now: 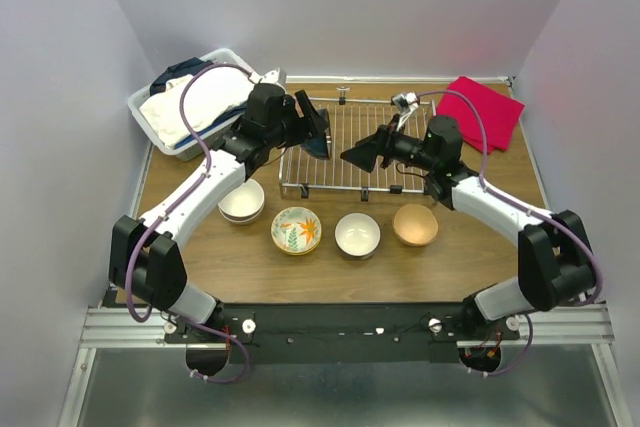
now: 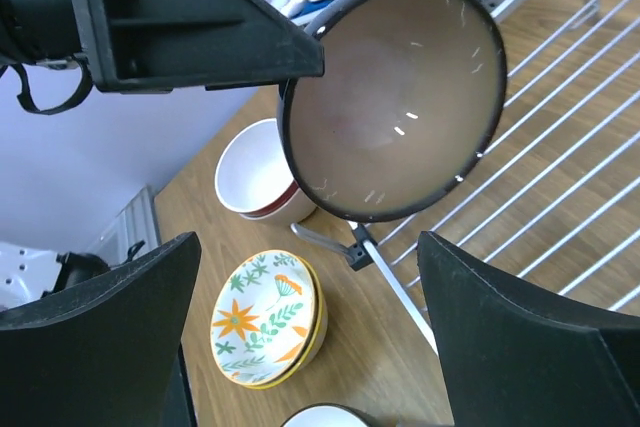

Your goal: Unload the bowls from the dish rack

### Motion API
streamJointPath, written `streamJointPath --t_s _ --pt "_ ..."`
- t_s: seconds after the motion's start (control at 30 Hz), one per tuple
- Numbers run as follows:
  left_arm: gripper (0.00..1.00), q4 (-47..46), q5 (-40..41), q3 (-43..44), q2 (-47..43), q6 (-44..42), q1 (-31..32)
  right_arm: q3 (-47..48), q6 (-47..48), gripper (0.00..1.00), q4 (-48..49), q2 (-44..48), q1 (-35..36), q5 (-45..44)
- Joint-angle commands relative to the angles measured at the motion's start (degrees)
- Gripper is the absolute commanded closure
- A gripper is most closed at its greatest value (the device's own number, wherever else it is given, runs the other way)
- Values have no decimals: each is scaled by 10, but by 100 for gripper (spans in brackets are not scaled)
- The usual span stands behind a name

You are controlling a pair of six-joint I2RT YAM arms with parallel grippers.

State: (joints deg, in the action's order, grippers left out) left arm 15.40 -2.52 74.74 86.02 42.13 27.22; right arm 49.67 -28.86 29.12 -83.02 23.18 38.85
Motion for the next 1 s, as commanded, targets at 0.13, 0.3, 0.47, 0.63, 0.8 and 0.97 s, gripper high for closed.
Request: streamJointPath --t_s 0.13,0.3,0.47,0.63,0.8,0.97 --pt "76 -134 -32 -39 -52 146 1 70 28 8 68 -85 12 99" --pt "76 -145 -37 -56 -59 168 1 98 32 12 71 -119 18 130" --pt "76 -151 -48 -64 -59 182 1 120 39 20 70 -145 31 144" --pt "76 -151 -50 -81 -67 184 1 148 52 41 52 -162 42 156" --pt "74 -151 -51 -102 -92 172 1 159 80 68 20 -155 45 167" --pt "63 -150 -48 -121 -120 143 1 162 133 99 -57 -126 47 163"
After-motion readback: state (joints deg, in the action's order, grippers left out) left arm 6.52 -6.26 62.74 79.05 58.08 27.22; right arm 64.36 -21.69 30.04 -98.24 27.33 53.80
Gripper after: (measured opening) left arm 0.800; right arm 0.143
